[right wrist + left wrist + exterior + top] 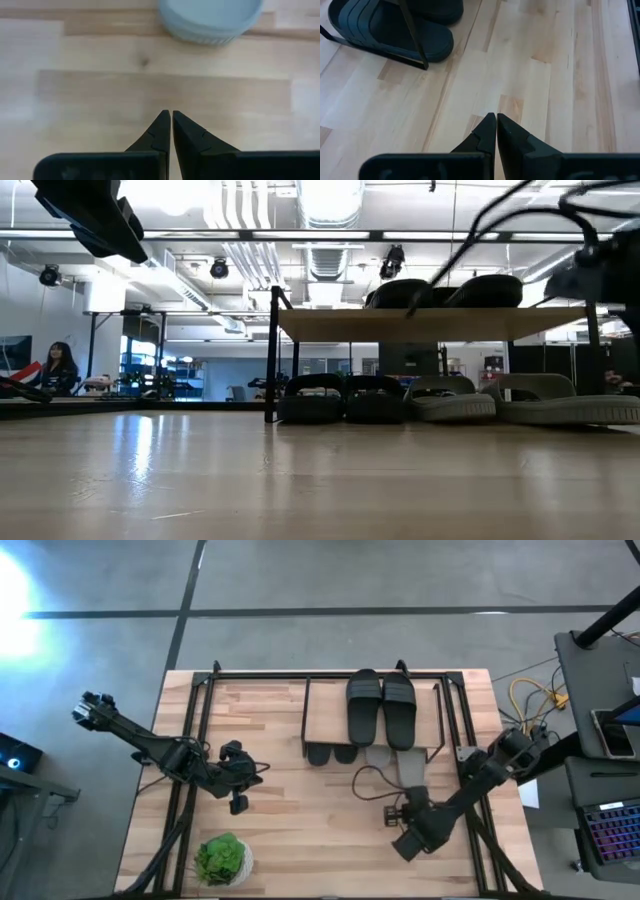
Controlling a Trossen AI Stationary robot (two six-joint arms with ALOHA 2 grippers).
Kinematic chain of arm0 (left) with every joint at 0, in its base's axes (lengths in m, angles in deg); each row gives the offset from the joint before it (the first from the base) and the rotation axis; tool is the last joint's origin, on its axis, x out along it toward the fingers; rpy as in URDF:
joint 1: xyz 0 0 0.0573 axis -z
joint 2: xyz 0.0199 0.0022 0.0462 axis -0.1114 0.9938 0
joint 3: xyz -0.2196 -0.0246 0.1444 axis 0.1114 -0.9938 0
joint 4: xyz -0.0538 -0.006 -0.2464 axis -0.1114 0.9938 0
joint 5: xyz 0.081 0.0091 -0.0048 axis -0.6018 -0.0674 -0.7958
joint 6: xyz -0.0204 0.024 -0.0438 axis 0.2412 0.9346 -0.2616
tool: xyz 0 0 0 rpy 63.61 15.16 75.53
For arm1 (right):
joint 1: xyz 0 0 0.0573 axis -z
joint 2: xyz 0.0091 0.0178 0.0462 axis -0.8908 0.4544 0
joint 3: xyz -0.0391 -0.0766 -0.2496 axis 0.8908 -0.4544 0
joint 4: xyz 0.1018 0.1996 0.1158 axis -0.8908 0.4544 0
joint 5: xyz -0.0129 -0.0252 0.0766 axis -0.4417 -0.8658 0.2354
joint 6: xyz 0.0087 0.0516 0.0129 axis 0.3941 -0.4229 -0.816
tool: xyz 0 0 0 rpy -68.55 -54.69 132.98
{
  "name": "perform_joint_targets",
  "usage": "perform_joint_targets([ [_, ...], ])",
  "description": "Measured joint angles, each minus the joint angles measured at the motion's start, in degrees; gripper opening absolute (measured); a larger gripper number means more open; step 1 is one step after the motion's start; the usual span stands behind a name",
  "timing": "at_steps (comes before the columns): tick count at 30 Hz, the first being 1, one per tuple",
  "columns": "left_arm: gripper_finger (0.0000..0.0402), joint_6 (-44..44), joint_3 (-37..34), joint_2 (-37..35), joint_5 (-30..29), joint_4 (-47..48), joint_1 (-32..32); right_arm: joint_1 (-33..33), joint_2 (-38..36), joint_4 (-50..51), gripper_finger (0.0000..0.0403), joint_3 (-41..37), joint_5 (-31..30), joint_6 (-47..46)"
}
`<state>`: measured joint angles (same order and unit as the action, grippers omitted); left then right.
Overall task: Pick and place slides into the shelf
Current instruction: Adjust the gray slides under the shelf
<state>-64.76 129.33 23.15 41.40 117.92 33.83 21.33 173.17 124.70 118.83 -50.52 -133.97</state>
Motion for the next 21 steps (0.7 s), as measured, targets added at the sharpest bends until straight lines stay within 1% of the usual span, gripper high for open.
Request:
perform_joint_targets([
  [5,0.0,-0.02,-0.02,0.01,-0.02,-0.05,-0.06,2.08,-0.84,-1.04,0.0012,-4.79,0.05,-0.02],
  [15,0.0,-0.07,-0.07,0.01,-0.72,-1.16,-0.06,6.9,-6.13,-2.59,0.0012,-13.37,-2.11,2.13],
  [21,0.0,-0.09,-0.2,0.01,-1.42,-1.24,-0.06,9.42,-9.36,-2.79,0.0012,-16.21,-7.15,2.36],
])
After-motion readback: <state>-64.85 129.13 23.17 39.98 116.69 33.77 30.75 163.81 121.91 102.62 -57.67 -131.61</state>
